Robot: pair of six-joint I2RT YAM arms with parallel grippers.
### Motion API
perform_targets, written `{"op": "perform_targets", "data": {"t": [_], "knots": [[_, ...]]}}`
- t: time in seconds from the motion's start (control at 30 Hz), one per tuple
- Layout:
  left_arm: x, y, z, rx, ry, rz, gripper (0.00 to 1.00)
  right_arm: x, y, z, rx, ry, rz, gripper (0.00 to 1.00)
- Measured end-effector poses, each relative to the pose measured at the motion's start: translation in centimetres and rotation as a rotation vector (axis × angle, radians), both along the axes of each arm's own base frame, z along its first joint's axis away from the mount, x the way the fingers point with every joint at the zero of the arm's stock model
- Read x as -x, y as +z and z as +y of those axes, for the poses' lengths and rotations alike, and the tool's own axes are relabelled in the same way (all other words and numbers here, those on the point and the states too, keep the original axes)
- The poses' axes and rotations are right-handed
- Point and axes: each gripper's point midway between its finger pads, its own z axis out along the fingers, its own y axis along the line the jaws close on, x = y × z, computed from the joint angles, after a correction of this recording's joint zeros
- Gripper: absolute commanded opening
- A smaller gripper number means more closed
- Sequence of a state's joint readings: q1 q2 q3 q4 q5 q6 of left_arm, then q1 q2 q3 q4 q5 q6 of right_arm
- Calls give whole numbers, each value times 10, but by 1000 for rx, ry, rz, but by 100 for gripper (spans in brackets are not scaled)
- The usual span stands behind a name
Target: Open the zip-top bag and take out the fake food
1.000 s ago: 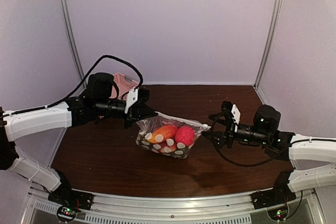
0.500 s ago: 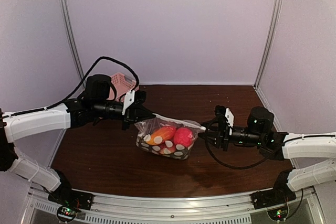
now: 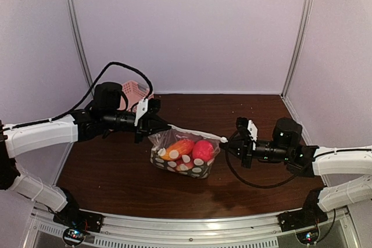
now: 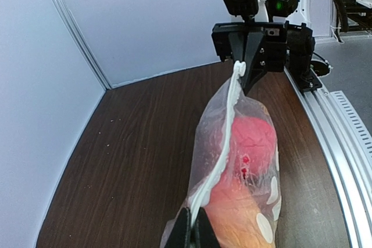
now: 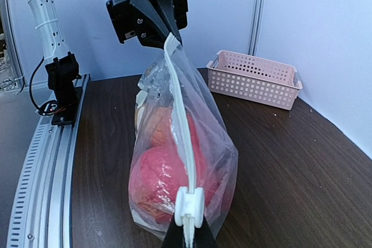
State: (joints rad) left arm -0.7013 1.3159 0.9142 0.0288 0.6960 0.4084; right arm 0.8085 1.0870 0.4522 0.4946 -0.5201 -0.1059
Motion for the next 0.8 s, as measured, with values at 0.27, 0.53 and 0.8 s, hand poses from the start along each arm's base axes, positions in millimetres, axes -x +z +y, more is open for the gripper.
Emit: {"op": "perform_targets", "data": {"t": [0.27, 0.53, 0.8], "knots": [[-3, 21, -5, 25, 13, -15, 46, 11, 6, 13, 33, 41, 18, 0], [20, 67, -38, 65, -67, -83, 55, 14, 8, 20, 115, 41, -6, 0], [46, 39, -95, -21, -197, -55, 53, 14, 3, 22, 186, 26, -13, 0]]}}
